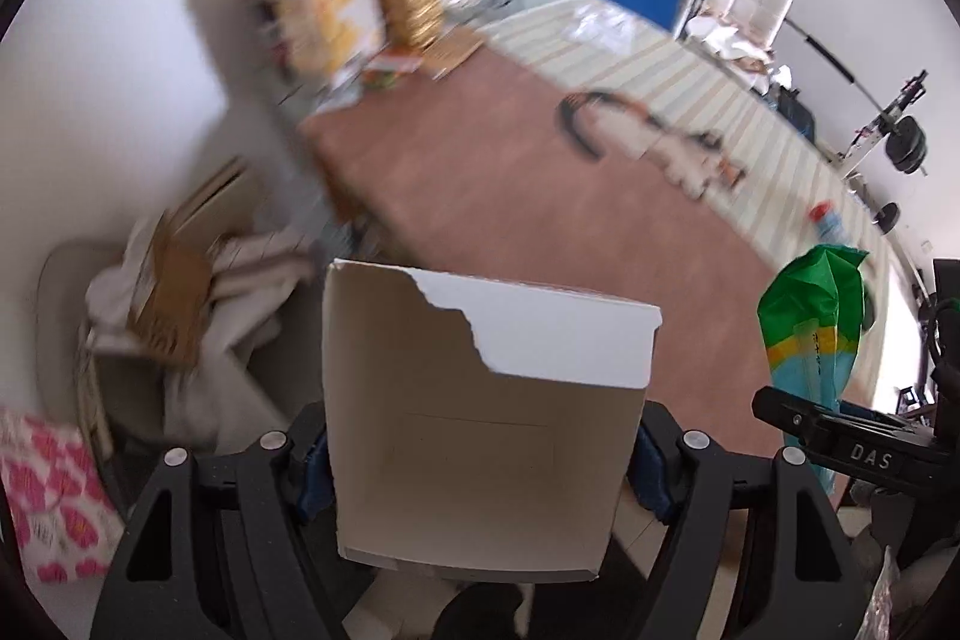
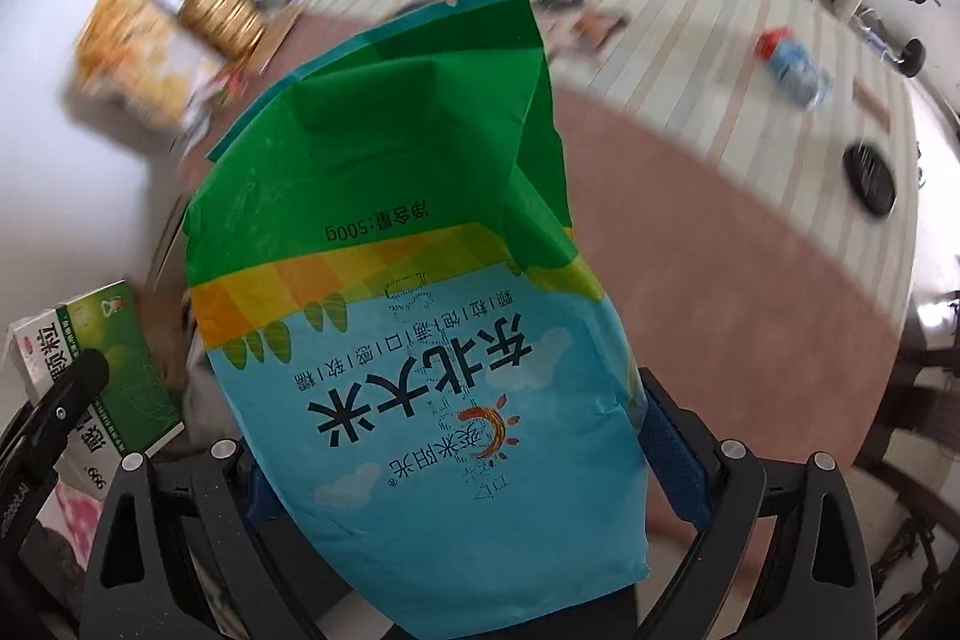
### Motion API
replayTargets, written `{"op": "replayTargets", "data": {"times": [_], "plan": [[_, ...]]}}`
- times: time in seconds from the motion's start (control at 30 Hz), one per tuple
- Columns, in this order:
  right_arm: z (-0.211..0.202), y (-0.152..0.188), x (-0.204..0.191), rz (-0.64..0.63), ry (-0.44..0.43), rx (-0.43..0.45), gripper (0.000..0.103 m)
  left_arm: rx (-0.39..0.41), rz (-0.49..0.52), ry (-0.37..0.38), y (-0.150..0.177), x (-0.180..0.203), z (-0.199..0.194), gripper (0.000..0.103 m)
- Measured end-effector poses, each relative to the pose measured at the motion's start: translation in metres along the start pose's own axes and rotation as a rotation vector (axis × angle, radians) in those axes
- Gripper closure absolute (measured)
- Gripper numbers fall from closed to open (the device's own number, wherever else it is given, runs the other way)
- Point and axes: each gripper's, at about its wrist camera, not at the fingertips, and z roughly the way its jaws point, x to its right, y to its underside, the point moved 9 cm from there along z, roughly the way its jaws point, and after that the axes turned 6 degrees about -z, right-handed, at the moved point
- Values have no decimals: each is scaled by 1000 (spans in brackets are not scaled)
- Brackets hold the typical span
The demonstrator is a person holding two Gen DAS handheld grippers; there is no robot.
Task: Collect trash
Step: 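Carry the white box and rice bag to the bin and release both, then raise both tools from the bin back over the table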
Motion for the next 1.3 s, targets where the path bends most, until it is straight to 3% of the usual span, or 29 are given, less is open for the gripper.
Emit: {"op": "replayTargets", "data": {"times": [0.2,0.43,0.53,0.7,0.77,0.83,1.03,1.3], "plan": [[82,96,-60,-27,-137,-193,6,-154,-131,-5,72,-68,52,29],[239,188,-83,-67,-171,-429,6,-363,-314,70,157,-124,192,28],[306,206,-79,-64,-159,-482,6,-454,-413,123,194,-138,271,27],[427,219,-65,-33,-136,-523,6,-548,-499,165,250,-149,384,22],[467,222,-59,-3,-141,-543,6,-569,-510,177,266,-152,417,1],[502,226,-56,3,-139,-560,6,-594,-533,180,285,-159,443,0],[573,234,-60,5,-191,-622,3,-593,-532,103,310,-180,474,0],[572,218,-55,-56,-163,-590,0,-499,-479,-89,305,-209,458,0]]}}
